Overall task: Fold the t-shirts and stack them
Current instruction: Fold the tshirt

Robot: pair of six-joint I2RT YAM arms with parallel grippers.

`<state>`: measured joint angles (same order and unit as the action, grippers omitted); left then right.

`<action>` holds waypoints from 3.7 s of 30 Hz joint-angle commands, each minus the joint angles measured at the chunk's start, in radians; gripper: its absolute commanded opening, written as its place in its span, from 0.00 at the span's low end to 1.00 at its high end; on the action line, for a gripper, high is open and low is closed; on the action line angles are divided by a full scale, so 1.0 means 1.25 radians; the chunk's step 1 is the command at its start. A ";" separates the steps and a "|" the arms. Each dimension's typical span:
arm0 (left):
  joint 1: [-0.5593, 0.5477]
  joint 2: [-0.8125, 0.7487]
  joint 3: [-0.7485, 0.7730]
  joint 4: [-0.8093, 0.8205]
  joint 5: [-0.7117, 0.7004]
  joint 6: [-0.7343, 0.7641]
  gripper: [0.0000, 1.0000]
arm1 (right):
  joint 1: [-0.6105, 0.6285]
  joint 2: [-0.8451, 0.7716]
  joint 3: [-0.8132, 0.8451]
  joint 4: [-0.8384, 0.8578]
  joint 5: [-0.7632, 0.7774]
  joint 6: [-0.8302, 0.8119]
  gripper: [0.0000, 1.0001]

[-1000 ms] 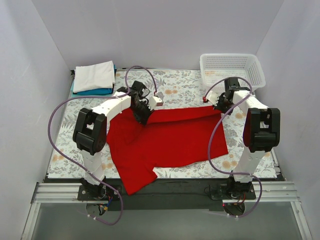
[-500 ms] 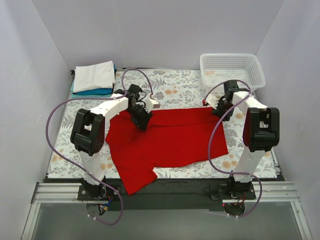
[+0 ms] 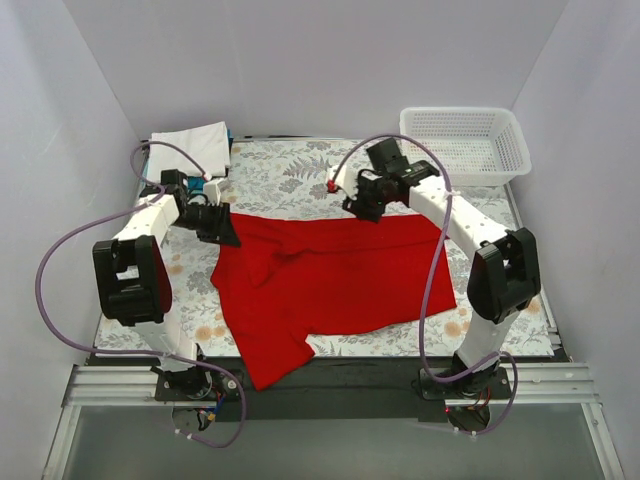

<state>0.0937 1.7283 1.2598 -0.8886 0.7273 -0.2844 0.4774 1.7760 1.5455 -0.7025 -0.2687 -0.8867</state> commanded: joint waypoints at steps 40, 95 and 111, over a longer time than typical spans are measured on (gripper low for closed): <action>-0.319 -0.248 -0.453 0.467 -0.271 0.187 0.40 | 0.250 0.384 0.275 0.185 -0.183 0.311 0.44; -0.122 -0.189 -0.097 0.080 -0.090 0.078 0.36 | 0.134 0.141 0.095 0.135 -0.283 0.344 0.60; -0.048 0.214 0.219 0.181 -0.293 0.000 0.41 | -0.176 0.178 0.048 0.061 -0.048 0.239 0.48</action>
<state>0.0208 2.0041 1.5002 -0.6727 0.4389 -0.2951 0.2703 1.9678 1.6150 -0.6018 -0.4179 -0.5423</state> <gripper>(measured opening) 0.409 0.487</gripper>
